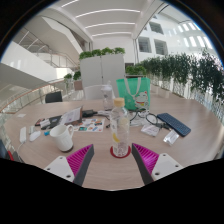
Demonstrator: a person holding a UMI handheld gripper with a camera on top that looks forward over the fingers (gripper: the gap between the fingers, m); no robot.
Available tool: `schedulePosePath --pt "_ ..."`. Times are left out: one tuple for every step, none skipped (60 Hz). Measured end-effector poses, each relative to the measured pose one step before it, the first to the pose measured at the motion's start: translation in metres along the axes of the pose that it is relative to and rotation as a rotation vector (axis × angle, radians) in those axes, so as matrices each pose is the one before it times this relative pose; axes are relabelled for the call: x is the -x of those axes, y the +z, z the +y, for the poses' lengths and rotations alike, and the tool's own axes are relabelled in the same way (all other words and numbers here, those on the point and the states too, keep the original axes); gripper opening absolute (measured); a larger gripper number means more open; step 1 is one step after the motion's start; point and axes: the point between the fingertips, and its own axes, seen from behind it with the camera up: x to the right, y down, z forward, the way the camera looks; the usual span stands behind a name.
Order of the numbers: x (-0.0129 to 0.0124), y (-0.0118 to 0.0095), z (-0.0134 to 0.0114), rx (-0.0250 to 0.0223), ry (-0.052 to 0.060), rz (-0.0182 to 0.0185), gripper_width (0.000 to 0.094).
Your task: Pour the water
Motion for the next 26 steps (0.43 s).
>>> schedulePosePath --pt "0.00289 -0.01182 -0.00240 -0.00105 -0.0031 0.00856 0.0834" --pt "0.00292 -0.01189 -0.00245 -0.00148 -0.0037 0.00906 0.0832" --pt "0.00344 -0.01008 -0.00772 0.00410 -0.0026 0.01022 0.0832" --pt "0.00202 -0.01337 -0.00016 -0.00309 -0.0028 0.00899 0.0832" --pt "0.00268 -0.01183 -0.00216 -0.00082 -0.0032 0.00803 0.0832" --pt "0.00314 -0.01100 -0.00216 -0.00104 -0.0034 0.00639 0.0832" --pt "0.00326 -0.01103 -0.00253 -0.00164 -0.0033 0.00557 0.0832" --pt "0.00340 -0.01066 -0.00255 -0.00191 -0.0029 0.00483 0.0833" --pt "0.00349 -0.01038 -0.00218 -0.00081 -0.0027 0.00519 0.0833" --pt "0.00469 -0.00782 -0.00441 0.00159 -0.0025 0.00569 0.0832" --pt "0.00353 -0.01074 -0.00235 -0.00212 -0.0013 0.00586 0.0850" --pt "0.00256 -0.01497 -0.00229 -0.00352 0.0005 0.00551 0.0832" --pt "0.00287 -0.01011 -0.00286 -0.00334 0.0005 0.00527 0.0832" --pt "0.00334 -0.00946 -0.00287 -0.00282 -0.0006 0.00331 0.0832" --pt "0.00348 -0.00908 -0.00264 -0.00239 -0.0022 0.00196 0.0831" --pt "0.00345 -0.00928 -0.00253 -0.00234 -0.0029 0.00166 0.0829" --pt "0.00400 -0.00434 -0.00275 -0.00275 -0.0033 0.00232 0.0830" --pt "0.00265 -0.01210 -0.00249 -0.00349 -0.0026 0.00123 0.0828" --pt "0.00396 -0.00343 -0.00267 -0.00312 -0.0026 0.00219 0.0827" --pt "0.00410 -0.00843 -0.00137 -0.00348 -0.0031 0.00042 0.0829" --pt "0.00333 -0.00674 -0.00230 -0.00178 -0.0024 0.00105 0.0829" --pt "0.00341 -0.00943 -0.00294 -0.00120 -0.0014 0.00098 0.0829" --pt "0.00286 -0.00682 -0.00222 -0.00071 -0.0002 0.00106 0.0830" --pt "0.00277 -0.00622 -0.00197 -0.00038 0.0004 0.00004 0.0830" --pt "0.00279 -0.00599 -0.00184 -0.00061 0.0006 -0.00120 0.0829" --pt "0.00237 -0.00548 -0.00180 -0.00116 0.0016 -0.00160 0.0831"
